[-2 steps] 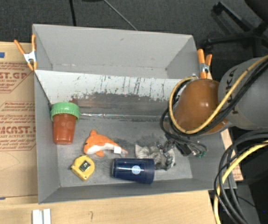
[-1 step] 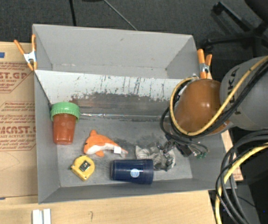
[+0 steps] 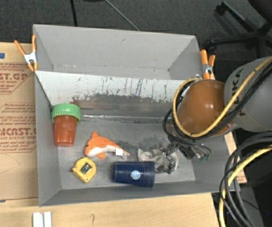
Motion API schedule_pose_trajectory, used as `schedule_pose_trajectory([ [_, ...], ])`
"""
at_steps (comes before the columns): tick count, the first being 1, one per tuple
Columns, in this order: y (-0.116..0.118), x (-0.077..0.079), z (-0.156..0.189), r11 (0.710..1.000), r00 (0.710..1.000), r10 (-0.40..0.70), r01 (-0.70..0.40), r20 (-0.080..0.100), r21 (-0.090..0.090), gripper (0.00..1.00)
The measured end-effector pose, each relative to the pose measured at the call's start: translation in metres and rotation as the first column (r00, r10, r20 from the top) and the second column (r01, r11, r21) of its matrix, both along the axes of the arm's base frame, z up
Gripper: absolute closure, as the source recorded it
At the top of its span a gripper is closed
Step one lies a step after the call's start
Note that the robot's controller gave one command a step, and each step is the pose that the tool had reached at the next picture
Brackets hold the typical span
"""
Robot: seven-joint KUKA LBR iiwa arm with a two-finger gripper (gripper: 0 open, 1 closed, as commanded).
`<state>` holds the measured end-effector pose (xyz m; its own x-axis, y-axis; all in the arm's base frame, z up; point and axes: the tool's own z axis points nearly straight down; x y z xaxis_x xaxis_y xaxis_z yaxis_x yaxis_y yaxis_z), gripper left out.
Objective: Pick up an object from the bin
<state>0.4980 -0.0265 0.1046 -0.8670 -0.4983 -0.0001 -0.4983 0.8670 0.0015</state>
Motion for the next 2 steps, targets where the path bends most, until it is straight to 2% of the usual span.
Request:
schedule_pose_trajectory([
  [1,-0.016,0.023,0.003,0.98,0.98,0.198,-0.198,0.002,0.0,1.0],
  [2,-0.023,0.014,0.208,0.977,0.977,0.212,-0.212,0.005,-0.001,1.0],
])
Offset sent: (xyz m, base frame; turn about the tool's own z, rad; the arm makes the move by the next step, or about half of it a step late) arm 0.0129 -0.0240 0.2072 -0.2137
